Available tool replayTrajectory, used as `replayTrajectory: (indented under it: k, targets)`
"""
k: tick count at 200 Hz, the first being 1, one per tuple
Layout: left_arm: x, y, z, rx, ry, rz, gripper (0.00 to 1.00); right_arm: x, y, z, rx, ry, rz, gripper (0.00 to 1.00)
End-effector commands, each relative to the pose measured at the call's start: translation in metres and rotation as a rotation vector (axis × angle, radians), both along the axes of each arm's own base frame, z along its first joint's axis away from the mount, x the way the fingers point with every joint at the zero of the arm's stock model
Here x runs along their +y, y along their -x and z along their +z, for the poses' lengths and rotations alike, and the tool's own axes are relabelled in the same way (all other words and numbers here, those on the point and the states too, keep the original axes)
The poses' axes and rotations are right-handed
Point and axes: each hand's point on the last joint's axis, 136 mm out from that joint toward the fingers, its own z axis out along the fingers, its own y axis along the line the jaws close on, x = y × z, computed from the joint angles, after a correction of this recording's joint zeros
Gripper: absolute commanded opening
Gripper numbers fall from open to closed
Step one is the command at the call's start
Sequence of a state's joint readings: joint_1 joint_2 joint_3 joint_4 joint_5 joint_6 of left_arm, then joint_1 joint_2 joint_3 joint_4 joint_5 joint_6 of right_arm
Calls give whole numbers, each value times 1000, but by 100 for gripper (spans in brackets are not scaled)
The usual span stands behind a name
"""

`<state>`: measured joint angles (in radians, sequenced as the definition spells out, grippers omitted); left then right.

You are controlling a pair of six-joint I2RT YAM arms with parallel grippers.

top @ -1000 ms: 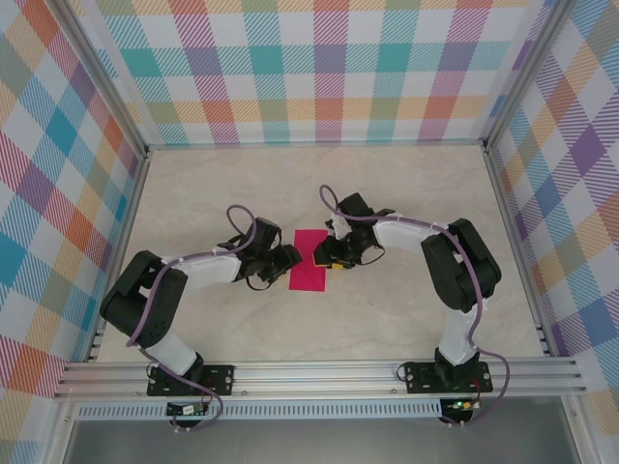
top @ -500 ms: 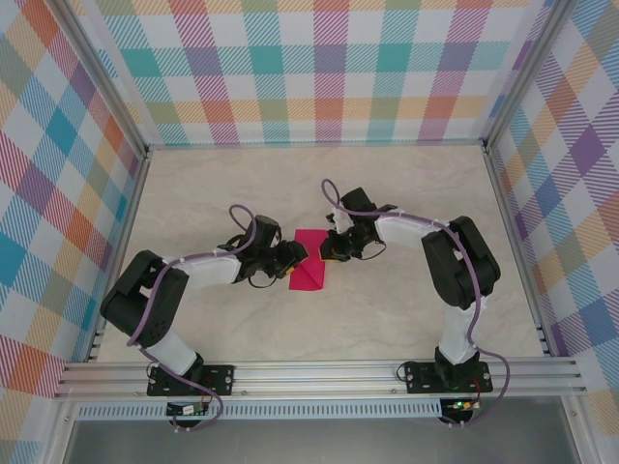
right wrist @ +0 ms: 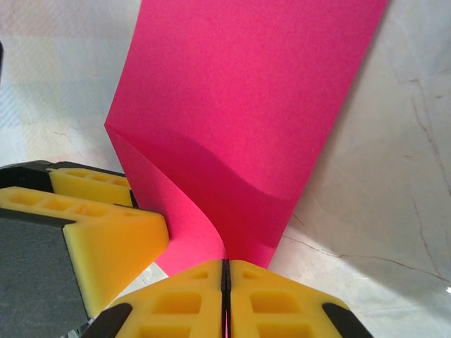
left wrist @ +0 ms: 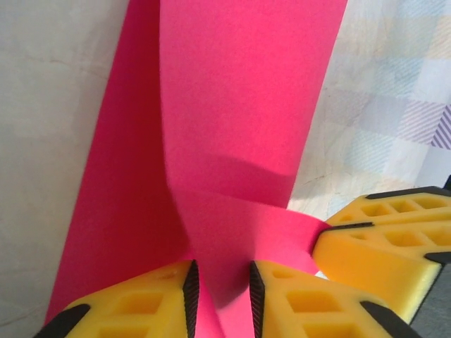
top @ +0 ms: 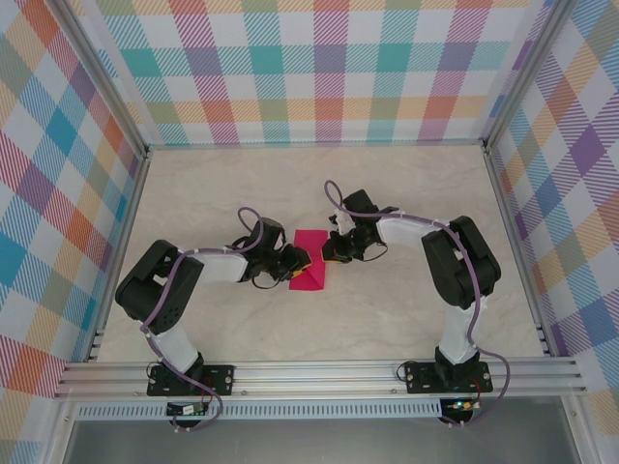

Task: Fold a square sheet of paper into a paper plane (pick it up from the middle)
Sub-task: Turn over the paper at the center of the table.

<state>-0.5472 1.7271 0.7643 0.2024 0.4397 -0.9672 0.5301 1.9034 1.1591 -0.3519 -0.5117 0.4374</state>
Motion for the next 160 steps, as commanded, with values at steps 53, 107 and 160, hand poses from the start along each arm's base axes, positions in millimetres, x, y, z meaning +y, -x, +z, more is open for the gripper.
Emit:
replayTrajectory:
  k: [53,107,160]
  targets:
    - [-14,-23,23,-144,38,-55,7,-26,-14,17,-35,55,-112,35]
    - [6,-19,42,-169,-167,-131,3,-80,-33,64,-243,223,-281,81]
    - [54,-18,91,-206,-614,-226,4,-113,-39,94,-318,283,-419,98]
